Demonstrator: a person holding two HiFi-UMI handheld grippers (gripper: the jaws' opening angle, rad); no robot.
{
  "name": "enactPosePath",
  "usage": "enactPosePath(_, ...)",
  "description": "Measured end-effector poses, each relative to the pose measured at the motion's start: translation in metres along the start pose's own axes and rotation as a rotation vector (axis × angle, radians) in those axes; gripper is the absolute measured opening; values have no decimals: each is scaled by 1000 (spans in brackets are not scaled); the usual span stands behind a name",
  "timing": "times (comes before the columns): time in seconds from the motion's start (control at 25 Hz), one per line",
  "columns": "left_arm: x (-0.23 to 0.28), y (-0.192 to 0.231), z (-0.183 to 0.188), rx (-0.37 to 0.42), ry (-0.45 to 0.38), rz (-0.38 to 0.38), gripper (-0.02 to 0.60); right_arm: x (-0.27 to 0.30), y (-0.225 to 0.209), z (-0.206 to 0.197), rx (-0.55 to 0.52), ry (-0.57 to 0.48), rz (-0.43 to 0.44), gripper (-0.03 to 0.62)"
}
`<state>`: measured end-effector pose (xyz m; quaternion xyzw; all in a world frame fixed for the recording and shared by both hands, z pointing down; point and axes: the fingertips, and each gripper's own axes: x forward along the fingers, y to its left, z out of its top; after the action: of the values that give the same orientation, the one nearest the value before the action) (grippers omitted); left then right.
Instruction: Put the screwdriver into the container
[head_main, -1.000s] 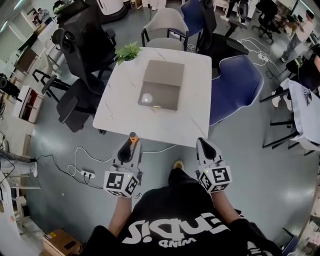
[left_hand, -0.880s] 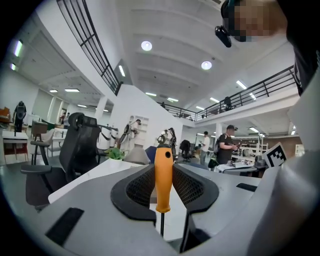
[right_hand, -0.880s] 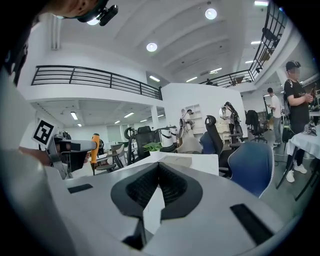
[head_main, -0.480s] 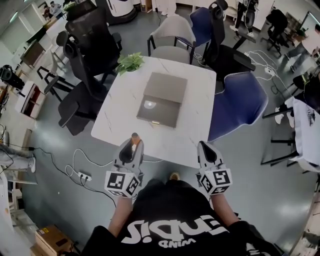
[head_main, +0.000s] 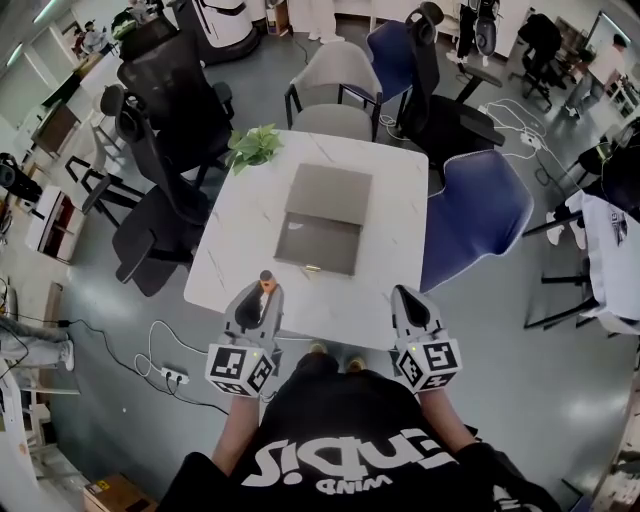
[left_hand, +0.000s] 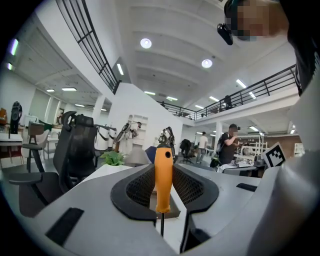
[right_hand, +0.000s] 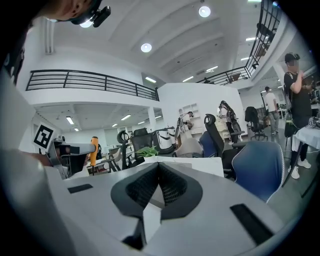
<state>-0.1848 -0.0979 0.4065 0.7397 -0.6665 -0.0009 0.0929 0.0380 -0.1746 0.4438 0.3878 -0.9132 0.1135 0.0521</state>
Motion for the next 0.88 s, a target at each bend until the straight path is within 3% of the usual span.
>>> enactPosePath(0.2, 22, 11, 6, 50, 3, -57, 118, 18, 0, 5, 1, -12, -16, 12)
enactPosePath(0.88, 137, 8, -19, 237, 138, -314, 118, 39, -13, 2, 16, 10, -64, 12)
